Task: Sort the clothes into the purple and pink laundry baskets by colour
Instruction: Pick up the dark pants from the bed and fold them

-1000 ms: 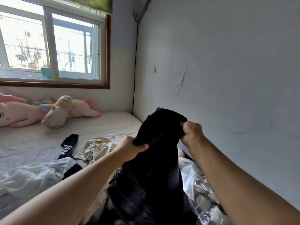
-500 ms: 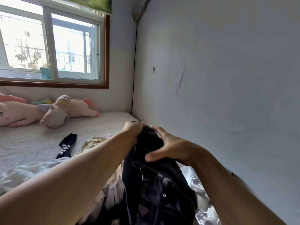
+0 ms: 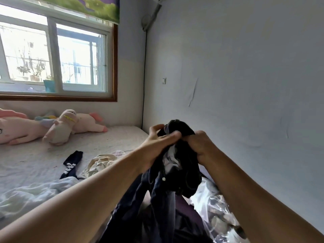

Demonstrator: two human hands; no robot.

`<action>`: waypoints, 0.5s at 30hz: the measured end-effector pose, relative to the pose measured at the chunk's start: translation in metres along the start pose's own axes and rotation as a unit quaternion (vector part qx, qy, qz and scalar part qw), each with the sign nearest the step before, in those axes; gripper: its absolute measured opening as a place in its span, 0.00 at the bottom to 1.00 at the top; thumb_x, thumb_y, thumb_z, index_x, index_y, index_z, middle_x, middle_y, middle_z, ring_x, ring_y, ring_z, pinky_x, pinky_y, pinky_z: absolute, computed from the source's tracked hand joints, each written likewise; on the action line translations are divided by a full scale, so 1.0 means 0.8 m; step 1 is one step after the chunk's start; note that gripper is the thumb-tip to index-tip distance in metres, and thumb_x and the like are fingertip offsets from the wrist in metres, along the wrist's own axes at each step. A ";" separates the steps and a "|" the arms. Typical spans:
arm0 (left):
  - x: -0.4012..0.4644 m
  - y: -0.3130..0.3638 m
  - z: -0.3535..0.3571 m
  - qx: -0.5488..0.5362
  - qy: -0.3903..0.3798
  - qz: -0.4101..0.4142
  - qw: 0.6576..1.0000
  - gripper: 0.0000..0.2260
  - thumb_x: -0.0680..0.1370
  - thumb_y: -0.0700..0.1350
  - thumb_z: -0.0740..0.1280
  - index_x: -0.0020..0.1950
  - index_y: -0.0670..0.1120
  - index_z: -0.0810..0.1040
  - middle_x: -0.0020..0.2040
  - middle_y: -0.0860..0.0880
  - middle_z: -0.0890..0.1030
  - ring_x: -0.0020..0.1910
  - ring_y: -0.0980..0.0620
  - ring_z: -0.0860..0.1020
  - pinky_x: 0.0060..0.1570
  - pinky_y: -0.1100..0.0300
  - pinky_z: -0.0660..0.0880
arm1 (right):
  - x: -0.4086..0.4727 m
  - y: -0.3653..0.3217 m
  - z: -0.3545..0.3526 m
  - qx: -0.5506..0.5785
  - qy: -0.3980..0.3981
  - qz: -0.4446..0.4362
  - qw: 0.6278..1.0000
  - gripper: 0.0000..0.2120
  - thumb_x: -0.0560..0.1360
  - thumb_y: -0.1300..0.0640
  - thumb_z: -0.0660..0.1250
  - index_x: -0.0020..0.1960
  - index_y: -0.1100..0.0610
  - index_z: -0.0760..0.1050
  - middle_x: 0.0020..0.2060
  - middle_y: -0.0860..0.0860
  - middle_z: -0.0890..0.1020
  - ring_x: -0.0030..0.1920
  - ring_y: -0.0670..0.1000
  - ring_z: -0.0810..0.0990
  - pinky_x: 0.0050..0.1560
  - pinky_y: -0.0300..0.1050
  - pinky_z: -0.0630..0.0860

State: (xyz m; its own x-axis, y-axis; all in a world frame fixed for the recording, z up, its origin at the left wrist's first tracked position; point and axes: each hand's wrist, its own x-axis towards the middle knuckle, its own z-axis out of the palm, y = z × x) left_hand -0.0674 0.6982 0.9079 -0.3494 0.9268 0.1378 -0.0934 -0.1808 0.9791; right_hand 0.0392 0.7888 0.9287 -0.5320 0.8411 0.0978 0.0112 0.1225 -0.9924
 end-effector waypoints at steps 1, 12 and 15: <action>-0.003 -0.002 0.006 0.063 -0.019 0.024 0.998 0.47 0.59 0.50 0.81 0.70 0.54 0.57 0.57 0.47 0.77 0.50 0.51 0.80 0.46 0.59 0.78 | -0.003 -0.006 0.000 0.056 -0.011 0.016 0.998 0.04 0.73 0.68 0.67 0.43 0.71 0.77 0.37 0.62 0.80 0.35 0.58 0.81 0.37 0.45 0.77; -0.004 0.021 -0.033 0.104 -0.174 -0.016 0.979 0.12 0.72 0.34 0.71 0.53 0.43 0.75 0.43 0.48 0.81 0.40 0.55 0.81 0.42 0.63 0.78 | -0.011 -0.051 -0.039 0.056 -0.123 -0.030 0.990 0.11 0.72 0.74 0.63 0.51 0.63 0.76 0.36 0.57 0.82 0.30 0.50 0.83 0.32 0.39 0.79; -0.001 0.035 -0.050 0.236 -0.156 -0.038 0.958 0.08 0.71 0.28 0.70 0.46 0.38 0.75 0.41 0.43 0.78 0.36 0.53 0.79 0.43 0.60 0.78 | -0.011 -0.053 -0.048 -0.018 -0.106 -0.023 0.994 0.23 0.69 0.79 0.61 0.59 0.60 0.73 0.40 0.59 0.80 0.31 0.51 0.83 0.31 0.41 0.79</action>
State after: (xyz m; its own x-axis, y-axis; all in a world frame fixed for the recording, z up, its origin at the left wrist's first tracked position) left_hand -0.1067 0.6794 0.9292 -0.0557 0.9980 0.0302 0.3500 -0.0088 0.9367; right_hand 0.0762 0.7966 0.9729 -0.6989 0.7050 0.1207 0.0114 0.1797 -0.9837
